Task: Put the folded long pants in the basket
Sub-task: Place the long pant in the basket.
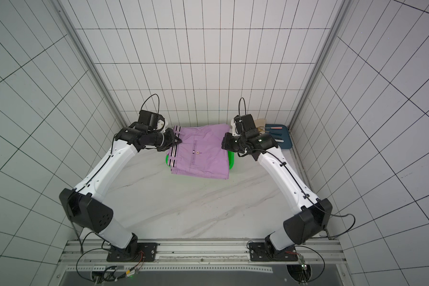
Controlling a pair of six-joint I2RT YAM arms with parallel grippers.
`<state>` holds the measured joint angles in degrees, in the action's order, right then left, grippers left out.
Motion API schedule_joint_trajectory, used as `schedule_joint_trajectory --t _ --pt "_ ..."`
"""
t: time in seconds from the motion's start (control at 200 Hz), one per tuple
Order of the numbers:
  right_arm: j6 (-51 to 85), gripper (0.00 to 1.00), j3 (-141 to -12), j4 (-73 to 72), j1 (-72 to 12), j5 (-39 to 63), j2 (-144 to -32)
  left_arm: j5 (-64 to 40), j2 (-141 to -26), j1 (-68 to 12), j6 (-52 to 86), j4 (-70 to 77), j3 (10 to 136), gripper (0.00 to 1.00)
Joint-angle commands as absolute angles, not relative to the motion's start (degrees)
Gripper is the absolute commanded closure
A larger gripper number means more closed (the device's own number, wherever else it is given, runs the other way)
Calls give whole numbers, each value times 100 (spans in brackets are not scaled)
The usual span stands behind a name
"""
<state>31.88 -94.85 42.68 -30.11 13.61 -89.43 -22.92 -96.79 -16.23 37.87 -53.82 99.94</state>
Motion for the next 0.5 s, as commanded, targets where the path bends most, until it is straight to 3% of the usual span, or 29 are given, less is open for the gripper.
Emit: schedule_joint_trajectory --t 0.0,0.195,0.495 --pt "3023 100 -9889 3779 -2641 1564 -9392 -2488 -10217 -1459 3541 -5217 10568 100" --pt "3023 100 -10175 3498 -2289 1874 -10454 -2776 -11100 -1459 3492 -4692 10957 100" --pt "2944 100 -10133 3208 -2100 1900 -11652 -2404 -11967 -1368 3135 -4478 10893 100"
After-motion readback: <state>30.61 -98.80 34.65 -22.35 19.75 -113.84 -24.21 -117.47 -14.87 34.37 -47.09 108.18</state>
